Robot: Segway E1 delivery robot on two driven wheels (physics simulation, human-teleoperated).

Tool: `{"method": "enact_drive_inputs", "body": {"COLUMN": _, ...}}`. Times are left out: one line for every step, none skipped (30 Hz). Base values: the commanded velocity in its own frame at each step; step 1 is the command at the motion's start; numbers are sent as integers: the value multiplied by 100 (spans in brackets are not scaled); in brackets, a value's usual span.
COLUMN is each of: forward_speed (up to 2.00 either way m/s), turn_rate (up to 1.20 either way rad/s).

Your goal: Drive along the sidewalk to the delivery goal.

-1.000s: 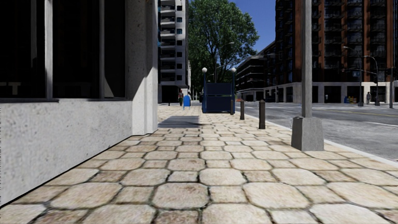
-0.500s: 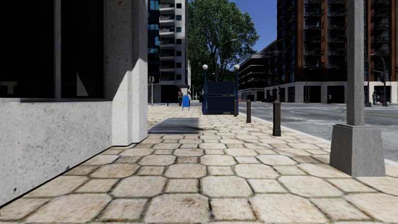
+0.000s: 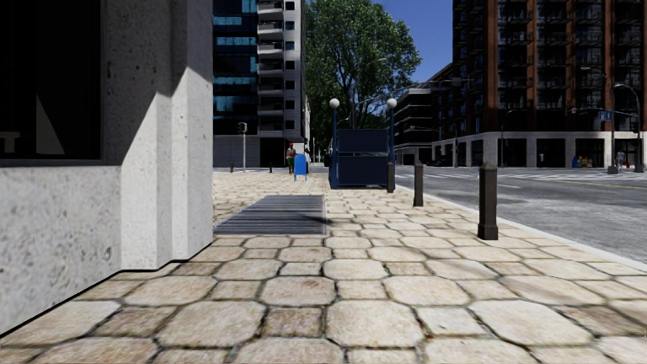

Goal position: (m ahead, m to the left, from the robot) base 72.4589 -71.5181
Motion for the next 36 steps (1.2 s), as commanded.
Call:
{"method": "enact_drive_inputs", "body": {"forward_speed": 200, "turn_rate": 0}}
{"method": "enact_drive_inputs", "body": {"forward_speed": 200, "turn_rate": 0}}
{"method": "enact_drive_inputs", "body": {"forward_speed": 200, "turn_rate": 0}}
{"method": "enact_drive_inputs", "body": {"forward_speed": 200, "turn_rate": 0}}
{"method": "enact_drive_inputs", "body": {"forward_speed": 200, "turn_rate": 0}}
{"method": "enact_drive_inputs", "body": {"forward_speed": 200, "turn_rate": 0}}
{"method": "enact_drive_inputs", "body": {"forward_speed": 200, "turn_rate": 0}}
{"method": "enact_drive_inputs", "body": {"forward_speed": 200, "turn_rate": 0}}
{"method": "enact_drive_inputs", "body": {"forward_speed": 200, "turn_rate": 0}}
{"method": "enact_drive_inputs", "body": {"forward_speed": 200, "turn_rate": 0}}
{"method": "enact_drive_inputs", "body": {"forward_speed": 200, "turn_rate": 0}}
{"method": "enact_drive_inputs", "body": {"forward_speed": 200, "turn_rate": 0}}
{"method": "enact_drive_inputs", "body": {"forward_speed": 200, "turn_rate": 0}}
{"method": "enact_drive_inputs", "body": {"forward_speed": 200, "turn_rate": 0}}
{"method": "enact_drive_inputs", "body": {"forward_speed": 200, "turn_rate": 0}}
{"method": "enact_drive_inputs", "body": {"forward_speed": 200, "turn_rate": 0}}
{"method": "enact_drive_inputs", "body": {"forward_speed": 200, "turn_rate": 0}}
{"method": "enact_drive_inputs", "body": {"forward_speed": 200, "turn_rate": 0}}
{"method": "enact_drive_inputs", "body": {"forward_speed": 200, "turn_rate": 0}}
{"method": "enact_drive_inputs", "body": {"forward_speed": 200, "turn_rate": 0}}
{"method": "enact_drive_inputs", "body": {"forward_speed": 200, "turn_rate": 0}}
{"method": "enact_drive_inputs", "body": {"forward_speed": 200, "turn_rate": 9}}
{"method": "enact_drive_inputs", "body": {"forward_speed": 200, "turn_rate": 12}}
{"method": "enact_drive_inputs", "body": {"forward_speed": 200, "turn_rate": 13}}
{"method": "enact_drive_inputs", "body": {"forward_speed": 200, "turn_rate": 13}}
{"method": "enact_drive_inputs", "body": {"forward_speed": 200, "turn_rate": 13}}
{"method": "enact_drive_inputs", "body": {"forward_speed": 200, "turn_rate": 14}}
{"method": "enact_drive_inputs", "body": {"forward_speed": 200, "turn_rate": 15}}
{"method": "enact_drive_inputs", "body": {"forward_speed": 200, "turn_rate": 18}}
{"method": "enact_drive_inputs", "body": {"forward_speed": 200, "turn_rate": 19}}
{"method": "enact_drive_inputs", "body": {"forward_speed": 200, "turn_rate": 19}}
{"method": "enact_drive_inputs", "body": {"forward_speed": 200, "turn_rate": 19}}
{"method": "enact_drive_inputs", "body": {"forward_speed": 200, "turn_rate": 19}}
{"method": "enact_drive_inputs", "body": {"forward_speed": 200, "turn_rate": 19}}
{"method": "enact_drive_inputs", "body": {"forward_speed": 200, "turn_rate": 19}}
{"method": "enact_drive_inputs", "body": {"forward_speed": 200, "turn_rate": 19}}
